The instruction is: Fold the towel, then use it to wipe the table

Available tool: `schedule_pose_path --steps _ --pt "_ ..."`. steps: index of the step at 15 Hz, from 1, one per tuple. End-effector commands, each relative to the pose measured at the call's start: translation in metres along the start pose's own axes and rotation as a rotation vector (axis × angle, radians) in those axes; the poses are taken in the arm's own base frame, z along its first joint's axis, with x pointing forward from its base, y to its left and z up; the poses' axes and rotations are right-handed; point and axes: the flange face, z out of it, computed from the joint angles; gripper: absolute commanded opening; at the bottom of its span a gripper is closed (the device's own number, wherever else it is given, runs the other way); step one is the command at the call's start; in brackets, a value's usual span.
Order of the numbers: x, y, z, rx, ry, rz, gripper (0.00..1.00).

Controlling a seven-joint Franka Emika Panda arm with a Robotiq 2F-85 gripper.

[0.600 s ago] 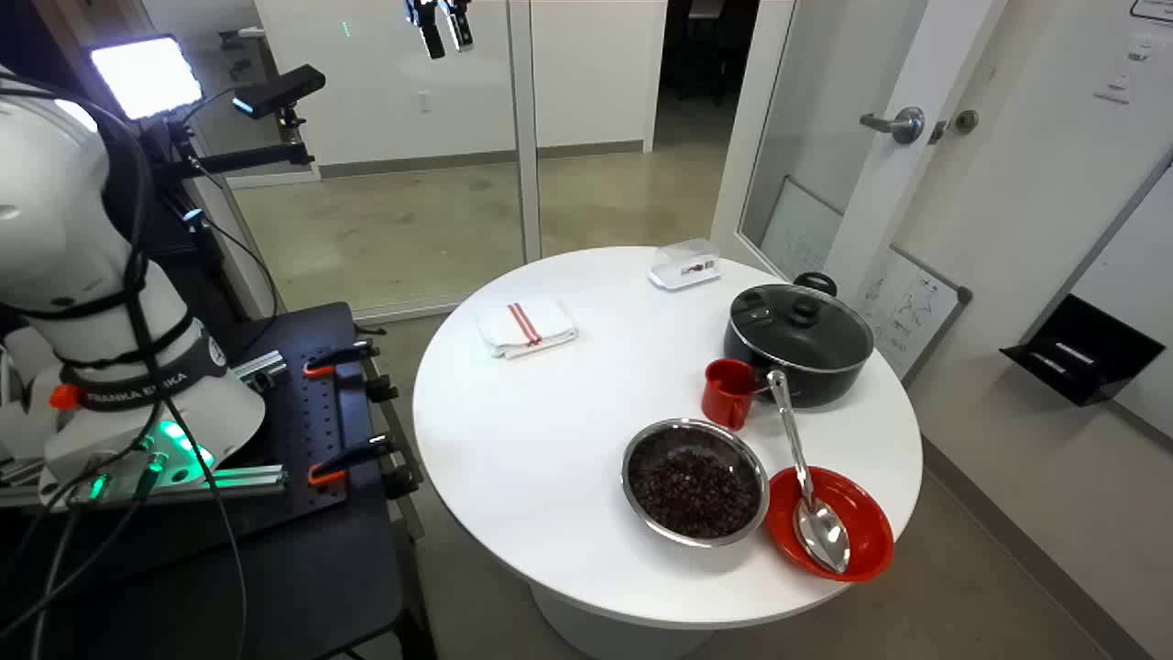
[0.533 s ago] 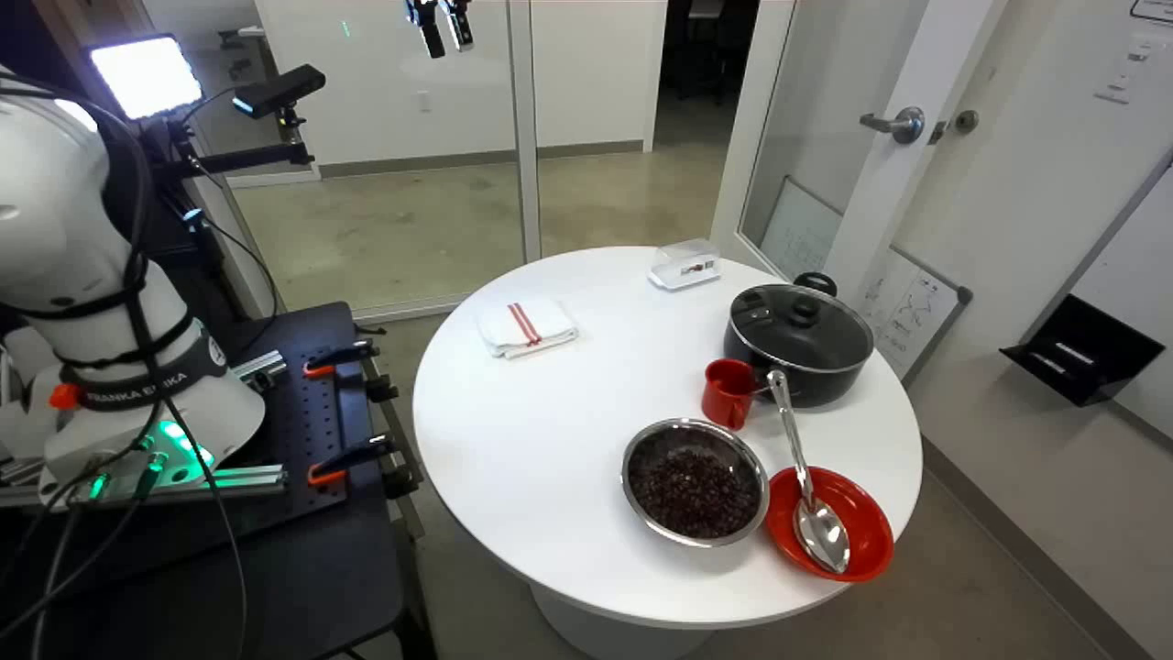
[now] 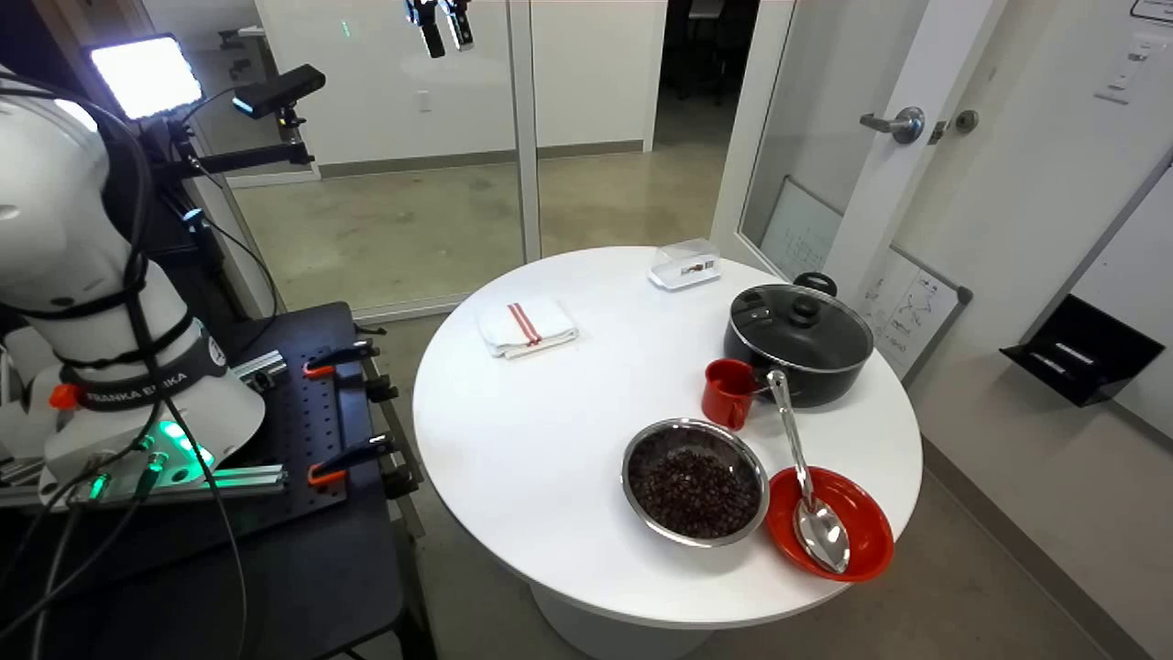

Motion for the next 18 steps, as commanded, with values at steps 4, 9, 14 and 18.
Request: schedule_pose_path --steps 4,9,14,18 --pt "0.000 0.000 0.000 0.000 -0.001 0.000 1.00" --pt "0.031 0.036 0.012 -0.054 -0.024 0.208 1.00" --pt "0.079 0.110 0.053 0.008 -0.148 0.444 1.00" --pt "0.104 0.174 0.113 0.021 -0.296 0.574 1.00"
